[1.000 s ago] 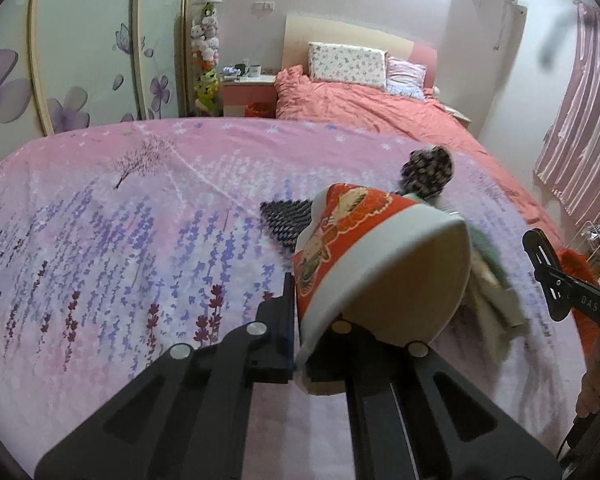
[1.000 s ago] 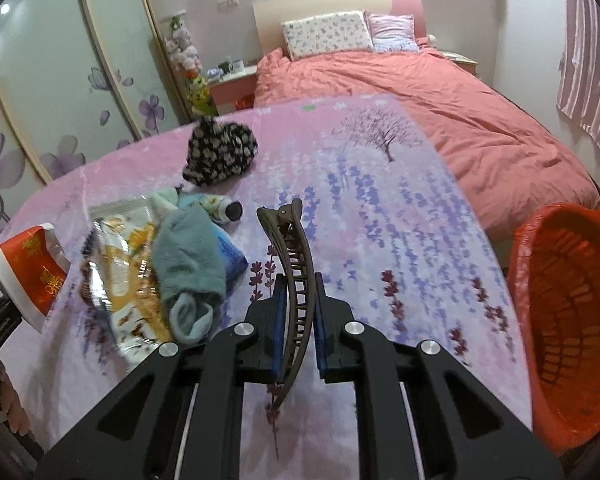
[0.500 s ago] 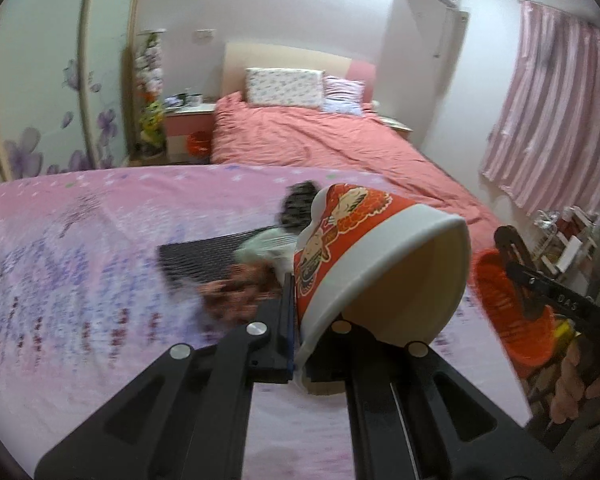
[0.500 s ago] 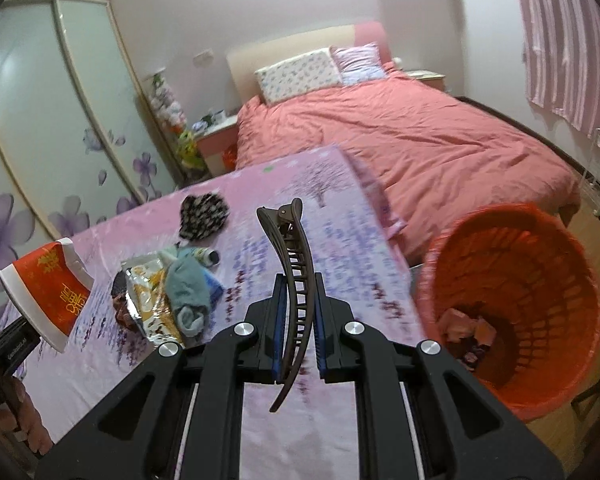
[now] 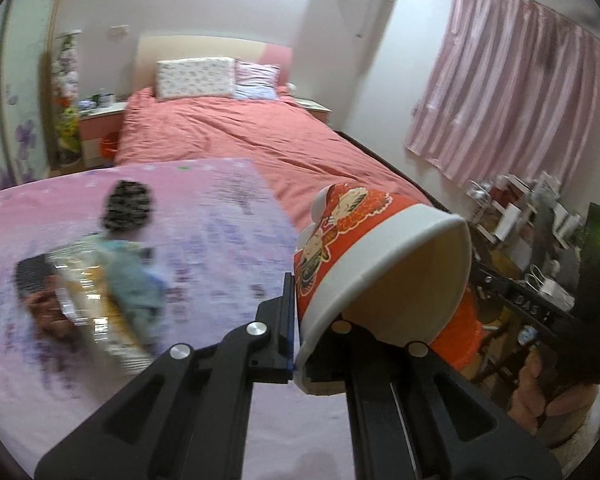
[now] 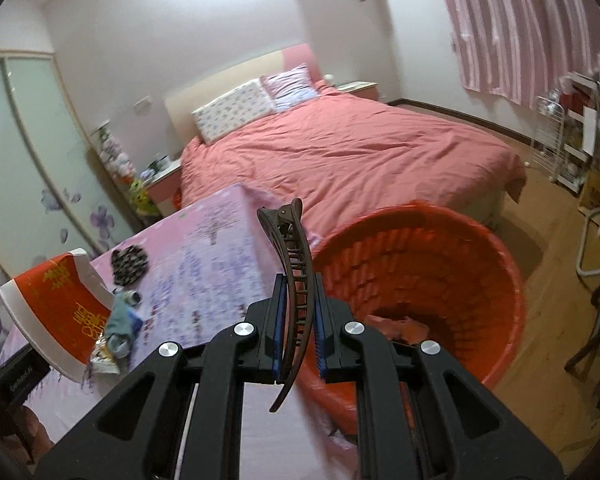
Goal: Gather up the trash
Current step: 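Carry the paper cup with the left tool to the basket and release it, then return the left tool to the bed and grasp the yellow snack bag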
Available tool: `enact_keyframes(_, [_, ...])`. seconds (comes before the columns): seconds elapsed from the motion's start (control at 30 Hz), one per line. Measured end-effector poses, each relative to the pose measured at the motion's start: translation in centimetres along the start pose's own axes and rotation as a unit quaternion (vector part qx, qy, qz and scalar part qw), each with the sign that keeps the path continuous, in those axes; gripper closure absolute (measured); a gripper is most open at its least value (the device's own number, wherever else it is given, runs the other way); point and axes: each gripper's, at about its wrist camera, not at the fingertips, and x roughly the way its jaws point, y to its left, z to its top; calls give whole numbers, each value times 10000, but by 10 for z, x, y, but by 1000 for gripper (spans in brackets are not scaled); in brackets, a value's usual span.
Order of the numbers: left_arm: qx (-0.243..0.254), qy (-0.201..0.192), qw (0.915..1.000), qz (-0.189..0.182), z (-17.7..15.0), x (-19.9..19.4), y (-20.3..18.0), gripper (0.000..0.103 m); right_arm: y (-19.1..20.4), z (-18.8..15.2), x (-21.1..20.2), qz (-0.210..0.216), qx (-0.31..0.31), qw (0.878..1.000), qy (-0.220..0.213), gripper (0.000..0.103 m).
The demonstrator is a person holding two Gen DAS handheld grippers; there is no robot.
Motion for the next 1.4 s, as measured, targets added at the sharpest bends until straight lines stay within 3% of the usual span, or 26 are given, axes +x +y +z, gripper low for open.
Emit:
enact_keyframes(0.33, [324, 313, 9975, -553, 3, 66, -71, 98, -54, 11, 14, -172, 451, 9988, -27, 90])
enact_keyframes(0.73, [464, 658, 9945, -667, 0, 128, -101, 98, -81, 15, 32, -65, 659, 9978, 32, 90])
enact_keyframes(0.83, [458, 740, 9944, -609, 0, 142, -101, 77, -86, 15, 38, -63, 682, 9976, 88, 89])
enact_keyframes(0.9, [462, 787, 9943, -557, -2, 149, -100, 66, -91, 13, 43, -74, 726, 9972, 150, 82])
enact_keyframes(1.07, [523, 873, 9936, -488, -8, 158, -97, 58, -97, 6, 44, -138, 778, 9967, 193, 57])
enact_keyframes(1.4, [545, 739, 9955, -225, -16, 131, -73, 52, -79, 3, 39, -251, 526, 9981, 218, 54])
